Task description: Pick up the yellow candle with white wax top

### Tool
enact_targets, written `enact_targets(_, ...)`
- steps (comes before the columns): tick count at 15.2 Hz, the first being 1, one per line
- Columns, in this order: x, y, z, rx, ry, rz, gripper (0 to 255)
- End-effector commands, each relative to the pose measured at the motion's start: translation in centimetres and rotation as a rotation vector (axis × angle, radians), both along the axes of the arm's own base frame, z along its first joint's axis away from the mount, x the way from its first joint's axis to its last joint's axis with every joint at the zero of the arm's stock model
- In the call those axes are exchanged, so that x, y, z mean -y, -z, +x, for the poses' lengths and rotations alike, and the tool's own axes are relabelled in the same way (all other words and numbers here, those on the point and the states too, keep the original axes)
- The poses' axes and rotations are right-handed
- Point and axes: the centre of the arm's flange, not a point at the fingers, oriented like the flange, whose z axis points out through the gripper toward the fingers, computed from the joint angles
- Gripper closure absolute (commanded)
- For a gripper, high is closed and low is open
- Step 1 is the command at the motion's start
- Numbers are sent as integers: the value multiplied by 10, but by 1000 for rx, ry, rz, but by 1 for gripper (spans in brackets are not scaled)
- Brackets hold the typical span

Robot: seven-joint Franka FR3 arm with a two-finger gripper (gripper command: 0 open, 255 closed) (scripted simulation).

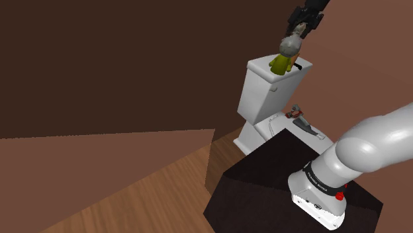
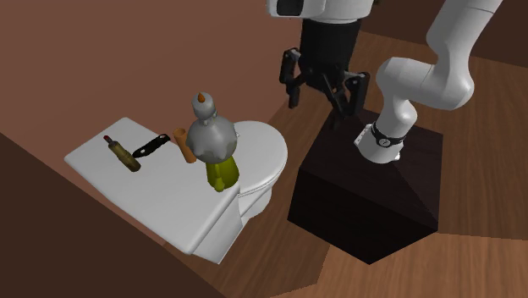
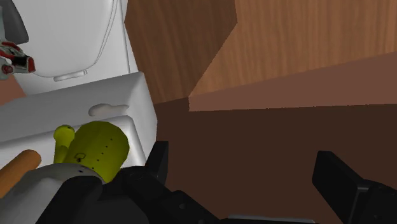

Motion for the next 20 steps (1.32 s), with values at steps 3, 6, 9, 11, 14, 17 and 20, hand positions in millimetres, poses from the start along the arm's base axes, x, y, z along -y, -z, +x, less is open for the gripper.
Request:
enact_targets(3, 47, -10, 20, 27, 46, -5, 0)
enact_targets(6, 82, -16, 32, 47, 80, -9, 0)
enact_targets(9, 118, -23, 42, 67, 114, -12, 0)
enact_targets(11, 141, -28, 48, 81, 136, -14, 0)
enact_targets(14, 177, -35, 56, 101, 170, -17, 0)
enact_targets(17, 187, -27, 58, 106, 180, -18, 0)
enact_targets(20, 187, -11, 58, 106, 180, -18, 0)
